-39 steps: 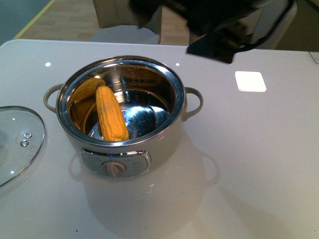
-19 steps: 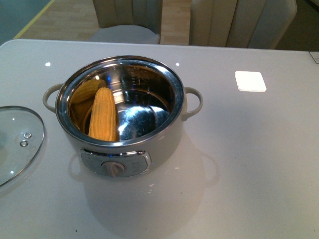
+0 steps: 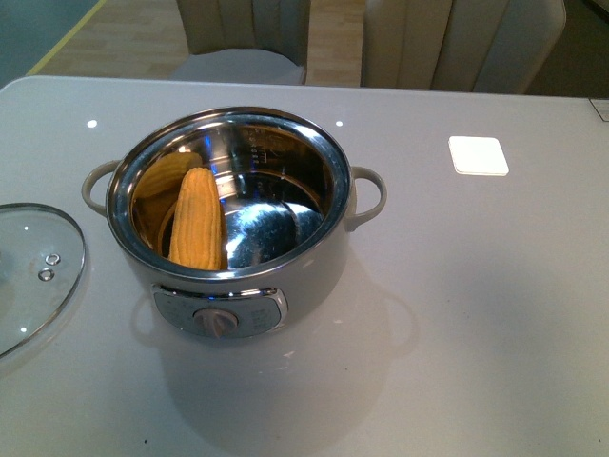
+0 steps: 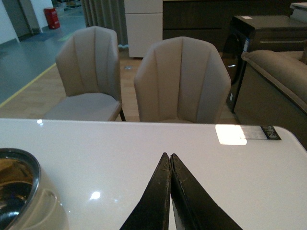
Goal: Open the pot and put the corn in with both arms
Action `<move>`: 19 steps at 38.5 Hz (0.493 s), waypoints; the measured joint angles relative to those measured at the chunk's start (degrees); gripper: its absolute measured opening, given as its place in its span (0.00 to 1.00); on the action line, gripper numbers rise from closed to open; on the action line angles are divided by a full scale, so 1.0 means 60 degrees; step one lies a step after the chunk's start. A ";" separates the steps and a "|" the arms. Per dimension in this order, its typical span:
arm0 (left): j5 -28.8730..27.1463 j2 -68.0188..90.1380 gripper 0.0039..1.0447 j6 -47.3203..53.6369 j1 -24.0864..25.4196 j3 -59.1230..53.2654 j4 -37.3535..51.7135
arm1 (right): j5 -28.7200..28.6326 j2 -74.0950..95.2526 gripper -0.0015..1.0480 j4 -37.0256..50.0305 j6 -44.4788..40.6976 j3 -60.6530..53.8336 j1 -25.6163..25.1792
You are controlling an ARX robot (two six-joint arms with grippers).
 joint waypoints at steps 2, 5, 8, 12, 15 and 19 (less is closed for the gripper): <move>0.0000 0.0000 0.94 0.0000 0.0000 0.0000 0.0000 | -0.0124 -0.0397 0.02 -0.0157 0.0000 -0.0270 -0.0135; 0.0000 0.0000 0.94 0.0000 0.0000 0.0000 0.0000 | -0.0736 -0.0863 0.02 -0.0397 -0.0004 -0.0528 -0.0619; -0.0004 0.0000 0.94 0.0000 0.0000 0.0000 0.0000 | -0.0743 -0.1395 0.02 -0.0674 0.0000 -0.0769 -0.0805; 0.0000 0.0000 0.94 0.0000 0.0000 0.0000 -0.0004 | -0.0780 -0.2135 0.02 -0.1144 0.0000 -0.1038 -0.0809; 0.0000 0.0000 0.94 0.0000 0.0000 0.0000 0.0000 | -0.0780 -0.2532 0.02 -0.1421 -0.0004 -0.1151 -0.0812; 0.0000 0.0000 0.94 0.0000 0.0000 0.0000 0.0000 | -0.0787 -0.2838 0.02 -0.1351 -0.0004 -0.1413 -0.0812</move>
